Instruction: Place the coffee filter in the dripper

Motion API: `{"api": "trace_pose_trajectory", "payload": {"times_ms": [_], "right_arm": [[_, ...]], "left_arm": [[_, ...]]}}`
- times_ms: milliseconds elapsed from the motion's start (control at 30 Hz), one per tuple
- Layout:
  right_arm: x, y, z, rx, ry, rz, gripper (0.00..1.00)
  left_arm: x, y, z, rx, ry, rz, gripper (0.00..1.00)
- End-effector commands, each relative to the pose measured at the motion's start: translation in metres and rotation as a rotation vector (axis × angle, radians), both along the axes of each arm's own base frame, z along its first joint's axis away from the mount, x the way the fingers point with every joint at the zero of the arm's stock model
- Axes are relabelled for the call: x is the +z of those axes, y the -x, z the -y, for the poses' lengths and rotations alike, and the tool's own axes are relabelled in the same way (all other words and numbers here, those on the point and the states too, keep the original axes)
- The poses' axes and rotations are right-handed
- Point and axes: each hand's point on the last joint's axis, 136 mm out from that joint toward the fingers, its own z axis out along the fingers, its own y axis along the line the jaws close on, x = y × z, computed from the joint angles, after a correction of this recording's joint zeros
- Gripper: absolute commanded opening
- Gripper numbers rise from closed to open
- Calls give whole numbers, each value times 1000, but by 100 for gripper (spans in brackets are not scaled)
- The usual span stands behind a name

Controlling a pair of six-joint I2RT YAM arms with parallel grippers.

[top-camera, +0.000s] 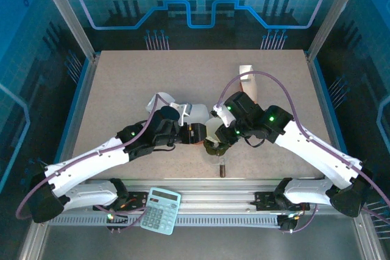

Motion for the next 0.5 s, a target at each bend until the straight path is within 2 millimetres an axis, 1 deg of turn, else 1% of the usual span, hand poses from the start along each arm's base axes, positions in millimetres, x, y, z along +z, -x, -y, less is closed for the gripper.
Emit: {"api": "trace_pose_trajectory", "payload": {"times_ms": [0,133,200,267,333,400,433,467], "right_arm": [[1,2,-6,6,-18,-5,14],[6,-2,-5,-2,-20,9,15],[15,-7,-3,-18,-25,35,19],[27,-13,2,-37,-34,66,26],[37,-21,8,-58,-40,93,38],[42,-30,12,-72,-39,107,51],[42,-35,14,-79,-38,103,57],[41,-38,15,-83,-39,93,60]], "left_arm": [[-14,9,0,-47,-30,-33,61],[-18,13,0,-67,-41,-39,54],[-19,14,-2,-71,-50,-38,51],[-20,15,-3,-72,-56,-38,51],[-21,15,-3,-72,-58,-39,50],[-22,15,-3,-71,-59,-38,50],[-22,14,-3,-70,-60,-38,50],[-22,14,-3,-69,-60,-37,51]]}}
